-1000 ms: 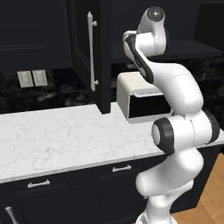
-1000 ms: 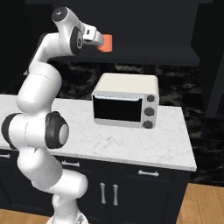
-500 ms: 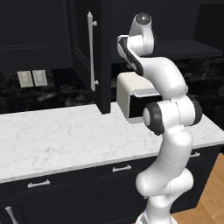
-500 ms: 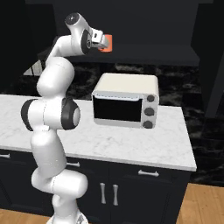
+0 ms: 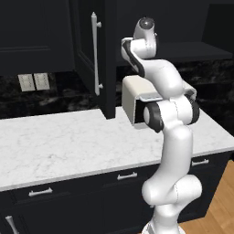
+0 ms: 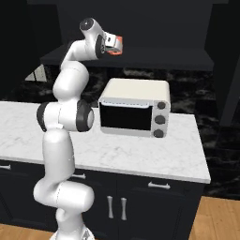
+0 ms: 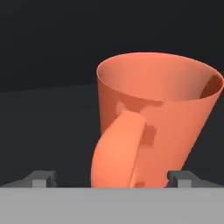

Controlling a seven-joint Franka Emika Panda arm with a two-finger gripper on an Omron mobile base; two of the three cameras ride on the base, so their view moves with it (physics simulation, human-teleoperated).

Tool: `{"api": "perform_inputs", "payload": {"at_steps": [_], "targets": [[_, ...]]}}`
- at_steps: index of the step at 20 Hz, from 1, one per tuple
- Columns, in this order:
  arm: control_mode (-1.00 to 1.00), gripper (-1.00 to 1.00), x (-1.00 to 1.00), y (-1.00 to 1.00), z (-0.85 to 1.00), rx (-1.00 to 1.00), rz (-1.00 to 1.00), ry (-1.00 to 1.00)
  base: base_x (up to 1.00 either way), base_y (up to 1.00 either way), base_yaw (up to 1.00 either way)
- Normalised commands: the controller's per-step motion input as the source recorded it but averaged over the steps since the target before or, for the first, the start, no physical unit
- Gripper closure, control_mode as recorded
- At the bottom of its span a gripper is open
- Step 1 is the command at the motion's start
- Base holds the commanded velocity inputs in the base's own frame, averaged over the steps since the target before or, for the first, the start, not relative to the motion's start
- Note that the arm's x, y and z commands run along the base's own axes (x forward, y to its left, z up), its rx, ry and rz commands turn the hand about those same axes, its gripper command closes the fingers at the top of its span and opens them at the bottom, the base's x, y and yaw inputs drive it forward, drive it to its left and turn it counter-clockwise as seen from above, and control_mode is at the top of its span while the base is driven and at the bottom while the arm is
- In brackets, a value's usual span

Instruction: Gather all objects into one cabinet and sort the glasses and bowls to opposite sides.

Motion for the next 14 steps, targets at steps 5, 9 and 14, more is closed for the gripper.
{"api": "perform_inputs", "payload": {"at_steps": [5,9,14], "targets": [[-1.00,-1.00,0.32,-0.22,0.00,0.00,0.00,0.00,0.00,0.00,0.00],[-1.00,1.00,0.00,-0.39,0.00,0.00,0.00,0.00,0.00,0.00,0.00],[-1.00,1.00,-0.09,-0.07,-0.02,-0.01,-0.03,0.02,0.00,0.00,0.00]]}}
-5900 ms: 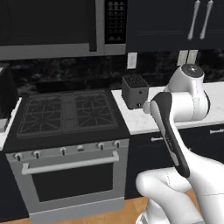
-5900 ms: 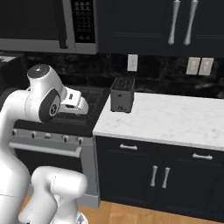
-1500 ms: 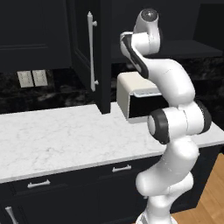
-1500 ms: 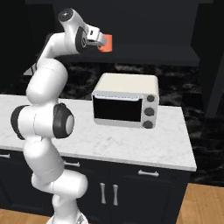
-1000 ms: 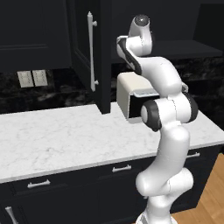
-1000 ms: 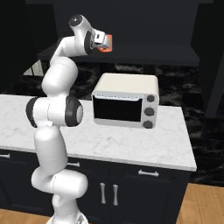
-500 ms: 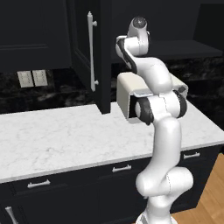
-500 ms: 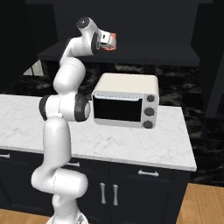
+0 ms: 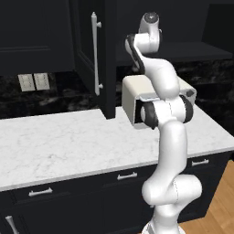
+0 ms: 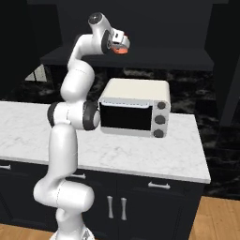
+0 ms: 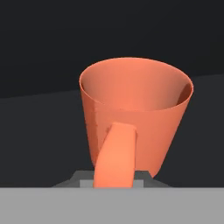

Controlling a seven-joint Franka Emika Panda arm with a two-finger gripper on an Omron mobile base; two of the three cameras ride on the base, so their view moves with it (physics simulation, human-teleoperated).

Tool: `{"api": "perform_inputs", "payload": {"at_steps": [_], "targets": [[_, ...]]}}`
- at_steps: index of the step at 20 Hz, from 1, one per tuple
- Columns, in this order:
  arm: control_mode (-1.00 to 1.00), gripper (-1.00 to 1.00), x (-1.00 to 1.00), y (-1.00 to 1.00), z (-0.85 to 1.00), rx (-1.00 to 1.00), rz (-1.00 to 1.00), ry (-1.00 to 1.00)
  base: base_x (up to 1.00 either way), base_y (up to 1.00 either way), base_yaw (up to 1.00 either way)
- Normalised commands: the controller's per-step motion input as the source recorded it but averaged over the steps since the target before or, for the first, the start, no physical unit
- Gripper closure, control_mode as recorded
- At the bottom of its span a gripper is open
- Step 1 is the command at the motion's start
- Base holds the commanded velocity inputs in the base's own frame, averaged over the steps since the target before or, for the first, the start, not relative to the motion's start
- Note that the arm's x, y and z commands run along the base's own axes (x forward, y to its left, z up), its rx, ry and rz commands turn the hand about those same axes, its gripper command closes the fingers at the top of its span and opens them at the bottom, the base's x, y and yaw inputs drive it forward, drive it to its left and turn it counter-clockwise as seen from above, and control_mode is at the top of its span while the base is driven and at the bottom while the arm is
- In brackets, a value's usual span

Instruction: Gather all objects into one cabinet and sort the glasses and bowls to opposite sides.

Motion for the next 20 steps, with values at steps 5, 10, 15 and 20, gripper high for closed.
{"api": "perform_inputs", "payload": {"at_steps": [5,10,15,20], "targets": [[-1.00,1.00,-0.64,-0.18,-0.03,0.00,0.03,-0.08,0.00,0.00,0.00],[-1.00,1.00,-1.00,-0.14,-0.09,0.00,0.15,-0.21,0.00,0.00,0.00],[-1.00,1.00,-1.00,-0.01,-0.15,-0.02,0.20,-0.19,0.00,0.00,0.00],[-1.00,1.00,-1.00,0.00,-0.07,-0.07,0.20,-0.09,0.00,0.00,0.00]]}}
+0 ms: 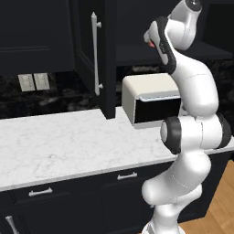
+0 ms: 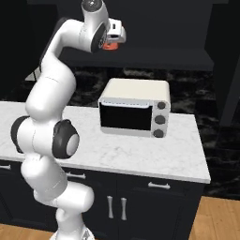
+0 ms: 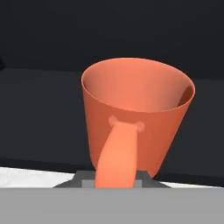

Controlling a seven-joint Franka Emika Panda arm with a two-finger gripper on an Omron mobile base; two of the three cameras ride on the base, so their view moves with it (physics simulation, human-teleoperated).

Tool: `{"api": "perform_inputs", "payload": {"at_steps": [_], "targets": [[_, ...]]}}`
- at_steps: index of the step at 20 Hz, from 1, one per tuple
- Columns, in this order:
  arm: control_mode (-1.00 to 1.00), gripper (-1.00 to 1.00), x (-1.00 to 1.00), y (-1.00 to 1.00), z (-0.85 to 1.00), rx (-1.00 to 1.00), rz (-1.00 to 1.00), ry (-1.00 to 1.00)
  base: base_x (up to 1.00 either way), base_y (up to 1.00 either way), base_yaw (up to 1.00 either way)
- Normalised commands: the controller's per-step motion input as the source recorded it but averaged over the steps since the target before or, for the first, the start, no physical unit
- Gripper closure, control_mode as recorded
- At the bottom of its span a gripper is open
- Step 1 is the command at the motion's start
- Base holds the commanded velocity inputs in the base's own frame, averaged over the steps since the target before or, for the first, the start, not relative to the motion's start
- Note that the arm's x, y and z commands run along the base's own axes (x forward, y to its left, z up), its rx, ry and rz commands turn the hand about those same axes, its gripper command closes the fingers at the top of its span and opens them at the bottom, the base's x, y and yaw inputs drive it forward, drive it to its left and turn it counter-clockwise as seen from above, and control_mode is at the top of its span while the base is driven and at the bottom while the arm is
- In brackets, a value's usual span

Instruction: Gather all objects into one cabinet and sort the glasses and bowls to opposite sides.

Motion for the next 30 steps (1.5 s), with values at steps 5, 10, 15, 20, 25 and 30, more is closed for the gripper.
{"api": "perform_inputs", "payload": {"at_steps": [5,10,15,20,25,30], "targets": [[-1.00,1.00,-1.00,0.00,-0.02,-0.14,0.19,0.00,0.00,0.00,0.00],[-1.00,1.00,-1.00,0.00,0.00,-0.10,0.11,0.07,0.00,0.00,0.00],[-1.00,1.00,-1.00,0.00,-0.10,-0.03,0.02,0.07,0.00,0.00,0.00],[-1.00,1.00,-1.00,-0.04,-0.20,0.00,-0.01,0.00,0.00,0.00,0.00],[1.00,1.00,-0.80,-0.04,-0.09,0.02,-0.04,0.01,-0.20,0.00,-0.01],[1.00,1.00,0.00,0.00,0.00,0.00,0.00,0.00,-1.00,0.00,-0.05]]}}
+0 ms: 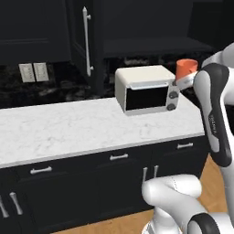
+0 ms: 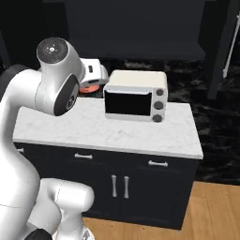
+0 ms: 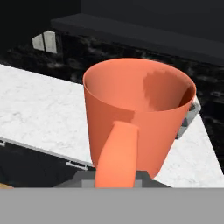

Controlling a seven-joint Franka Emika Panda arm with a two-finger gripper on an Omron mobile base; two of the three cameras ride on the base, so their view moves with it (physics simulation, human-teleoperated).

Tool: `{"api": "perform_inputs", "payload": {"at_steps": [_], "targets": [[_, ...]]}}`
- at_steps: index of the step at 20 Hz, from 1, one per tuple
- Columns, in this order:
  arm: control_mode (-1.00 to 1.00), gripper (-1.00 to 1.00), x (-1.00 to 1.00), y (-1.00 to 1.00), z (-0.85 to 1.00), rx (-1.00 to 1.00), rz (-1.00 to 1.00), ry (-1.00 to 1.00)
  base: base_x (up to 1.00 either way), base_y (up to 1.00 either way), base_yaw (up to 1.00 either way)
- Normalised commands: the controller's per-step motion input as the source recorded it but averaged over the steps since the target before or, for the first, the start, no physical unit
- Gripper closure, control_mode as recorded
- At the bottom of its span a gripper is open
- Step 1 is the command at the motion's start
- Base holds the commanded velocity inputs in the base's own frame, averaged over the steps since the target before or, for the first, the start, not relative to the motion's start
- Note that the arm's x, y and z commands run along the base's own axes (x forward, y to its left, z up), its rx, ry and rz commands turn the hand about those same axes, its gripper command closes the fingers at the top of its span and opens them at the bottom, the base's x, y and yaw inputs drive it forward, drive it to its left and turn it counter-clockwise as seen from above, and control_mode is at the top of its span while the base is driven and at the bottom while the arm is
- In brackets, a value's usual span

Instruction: Gather all objects into one cabinet and sort the glasses and bowls to opposite sides.

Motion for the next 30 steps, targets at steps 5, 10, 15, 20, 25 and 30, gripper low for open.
{"api": "perform_inputs", "payload": {"at_steps": [5,10,15,20,25,30], "targets": [[1.00,1.00,0.00,0.00,0.00,0.00,0.00,0.00,-1.00,0.22,0.00],[1.00,1.00,0.00,0.00,0.00,0.00,0.00,0.00,-1.00,0.98,0.00],[1.00,1.00,0.00,0.00,0.00,0.00,0.00,0.00,-0.82,1.00,0.19],[1.00,1.00,0.00,0.00,0.00,0.00,0.00,0.00,-0.16,1.00,0.46],[1.00,1.00,0.00,0.00,0.00,0.00,0.00,0.00,0.17,1.00,0.61],[1.00,1.00,0.00,0.00,0.00,0.00,0.00,0.00,0.37,0.94,0.66]]}}
